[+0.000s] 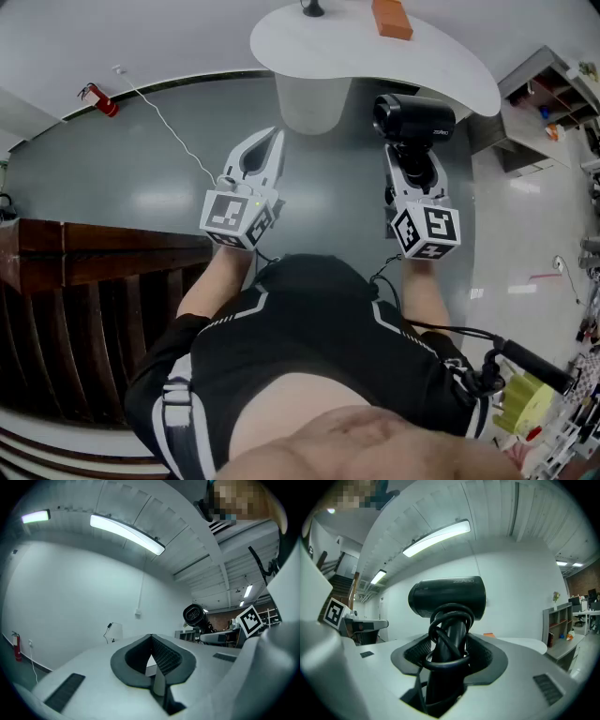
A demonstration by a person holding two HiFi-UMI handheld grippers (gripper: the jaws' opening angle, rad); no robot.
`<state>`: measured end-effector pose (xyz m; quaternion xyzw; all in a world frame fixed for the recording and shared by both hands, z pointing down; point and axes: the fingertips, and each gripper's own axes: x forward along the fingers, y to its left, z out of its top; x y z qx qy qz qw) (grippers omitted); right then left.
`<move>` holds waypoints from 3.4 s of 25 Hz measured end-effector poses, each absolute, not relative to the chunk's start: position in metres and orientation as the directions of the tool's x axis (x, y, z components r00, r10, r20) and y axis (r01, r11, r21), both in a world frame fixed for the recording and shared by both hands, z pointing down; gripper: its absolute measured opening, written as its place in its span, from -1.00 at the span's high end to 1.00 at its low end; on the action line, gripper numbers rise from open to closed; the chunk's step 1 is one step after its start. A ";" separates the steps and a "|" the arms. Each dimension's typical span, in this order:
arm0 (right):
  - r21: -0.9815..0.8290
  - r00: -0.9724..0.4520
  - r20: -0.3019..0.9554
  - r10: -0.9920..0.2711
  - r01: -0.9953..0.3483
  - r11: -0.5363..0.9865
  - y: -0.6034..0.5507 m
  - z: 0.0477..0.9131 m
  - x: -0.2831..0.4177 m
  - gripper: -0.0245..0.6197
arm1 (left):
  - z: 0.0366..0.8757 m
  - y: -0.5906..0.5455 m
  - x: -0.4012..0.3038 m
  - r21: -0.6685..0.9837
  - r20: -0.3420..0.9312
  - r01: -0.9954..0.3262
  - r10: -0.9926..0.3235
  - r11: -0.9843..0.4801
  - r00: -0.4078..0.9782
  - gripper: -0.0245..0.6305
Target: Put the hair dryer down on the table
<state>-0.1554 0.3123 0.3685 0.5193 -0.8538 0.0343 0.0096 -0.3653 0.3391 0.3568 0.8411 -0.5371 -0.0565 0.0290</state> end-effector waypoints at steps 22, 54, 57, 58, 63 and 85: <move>-0.052 -0.393 0.028 -0.919 -0.919 0.391 0.315 0.358 -0.186 0.15 | 0.351 0.330 -0.383 0.059 -0.088 -0.871 -0.872 -0.488 0.482 0.83; -0.081 -0.464 0.011 -0.886 -0.883 0.461 0.133 0.363 -0.089 0.15 | 0.365 0.166 -0.271 0.041 -0.029 -0.886 -0.887 -0.461 0.460 0.83; -0.095 -0.467 0.015 -0.884 -0.881 0.464 0.114 0.364 -0.067 0.15 | 0.364 0.144 -0.245 0.031 -0.015 -0.877 -0.877 -0.480 0.479 0.83; -0.099 -0.467 0.015 -0.884 -0.880 0.464 0.109 0.364 -0.060 0.15 | 0.363 0.138 -0.236 0.027 -0.010 -0.870 -0.870 -0.493 0.493 0.83; -0.112 -0.471 0.021 -0.882 -0.878 0.466 0.084 0.371 -0.025 0.15 | 0.370 0.110 -0.188 0.014 0.025 -0.852 -0.852 -0.523 0.524 0.83; -0.144 -0.449 0.016 -0.894 -0.885 0.442 0.019 0.391 0.075 0.15 | 0.380 0.032 -0.085 -0.006 0.061 -0.831 -0.829 -0.557 0.555 0.83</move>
